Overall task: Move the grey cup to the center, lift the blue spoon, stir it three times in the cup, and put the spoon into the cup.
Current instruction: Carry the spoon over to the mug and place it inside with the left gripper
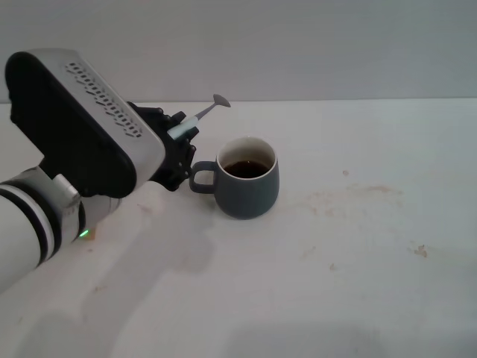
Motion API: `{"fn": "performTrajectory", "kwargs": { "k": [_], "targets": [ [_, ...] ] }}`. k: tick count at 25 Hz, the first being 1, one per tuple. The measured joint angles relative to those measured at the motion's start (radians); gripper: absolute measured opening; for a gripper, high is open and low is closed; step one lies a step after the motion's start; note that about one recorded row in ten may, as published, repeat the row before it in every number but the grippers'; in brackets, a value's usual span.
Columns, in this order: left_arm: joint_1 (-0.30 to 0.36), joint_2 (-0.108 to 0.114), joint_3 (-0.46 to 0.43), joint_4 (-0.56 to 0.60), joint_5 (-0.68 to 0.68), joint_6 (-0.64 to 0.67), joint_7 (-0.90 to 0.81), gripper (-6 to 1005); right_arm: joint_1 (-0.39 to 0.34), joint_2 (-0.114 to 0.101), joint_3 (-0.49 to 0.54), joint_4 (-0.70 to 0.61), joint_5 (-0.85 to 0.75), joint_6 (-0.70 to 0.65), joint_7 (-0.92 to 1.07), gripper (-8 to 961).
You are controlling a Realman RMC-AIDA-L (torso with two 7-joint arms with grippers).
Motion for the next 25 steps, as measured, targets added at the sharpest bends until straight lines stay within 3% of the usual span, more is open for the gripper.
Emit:
{"fn": "performTrajectory", "kwargs": {
  "k": [5,25],
  "targets": [
    [-0.001,-0.021,-0.002,-0.016,0.000,-0.041,0.040,180,0.007,0.000,0.001,-0.010,0.029,0.010,0.000,-2],
    [-0.076,-0.029,0.000,-0.029,0.003,-0.260,0.068,180,-0.001,0.000,0.001,-0.016,0.069,0.007,0.000,-1]
  ]
}}
